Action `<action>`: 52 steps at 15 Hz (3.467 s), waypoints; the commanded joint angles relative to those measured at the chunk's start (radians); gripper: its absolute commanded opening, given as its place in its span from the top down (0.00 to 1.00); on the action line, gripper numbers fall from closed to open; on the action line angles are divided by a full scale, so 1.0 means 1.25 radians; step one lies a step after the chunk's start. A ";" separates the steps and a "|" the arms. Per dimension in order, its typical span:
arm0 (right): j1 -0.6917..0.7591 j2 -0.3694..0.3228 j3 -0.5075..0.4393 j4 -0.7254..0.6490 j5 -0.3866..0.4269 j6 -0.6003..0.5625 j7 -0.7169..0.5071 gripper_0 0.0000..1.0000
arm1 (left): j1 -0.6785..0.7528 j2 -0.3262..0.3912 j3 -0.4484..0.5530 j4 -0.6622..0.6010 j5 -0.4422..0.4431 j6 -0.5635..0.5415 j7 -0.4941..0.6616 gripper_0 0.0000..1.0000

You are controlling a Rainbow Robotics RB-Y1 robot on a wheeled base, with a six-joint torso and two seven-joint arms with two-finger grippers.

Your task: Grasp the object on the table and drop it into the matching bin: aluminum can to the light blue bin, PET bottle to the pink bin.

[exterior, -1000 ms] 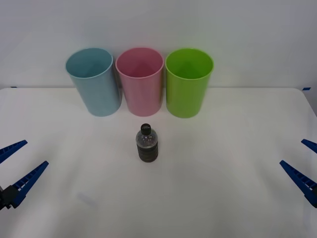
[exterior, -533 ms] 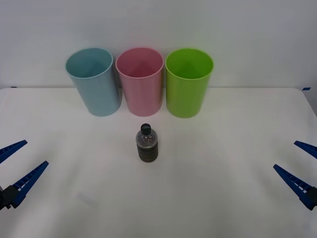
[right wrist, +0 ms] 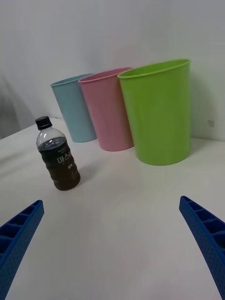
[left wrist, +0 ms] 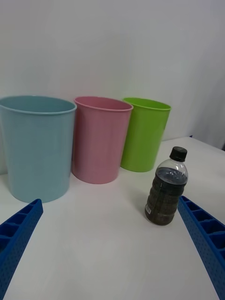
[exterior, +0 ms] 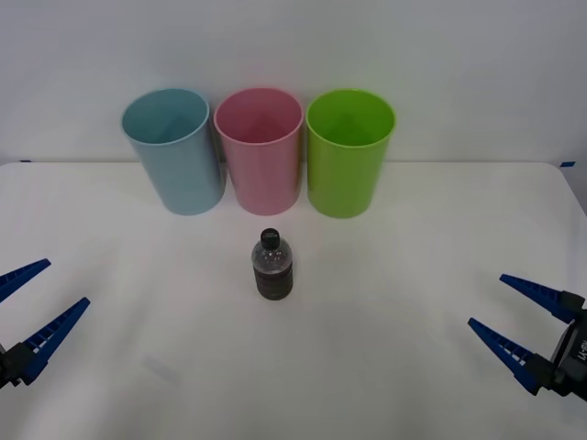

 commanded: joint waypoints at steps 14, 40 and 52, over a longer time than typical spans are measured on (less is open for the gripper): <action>-0.083 0.001 0.263 0.015 0.000 0.203 0.128 0.00 | 0.000 0.000 0.000 0.000 0.000 0.000 0.000 0.00; -0.347 0.130 0.679 0.112 0.033 0.705 0.200 0.00 | 0.000 0.000 0.000 0.000 0.000 0.000 0.000 0.00; -0.448 0.208 0.692 0.242 0.040 0.738 0.217 0.00 | 0.000 0.000 0.000 0.000 0.000 0.000 0.000 0.00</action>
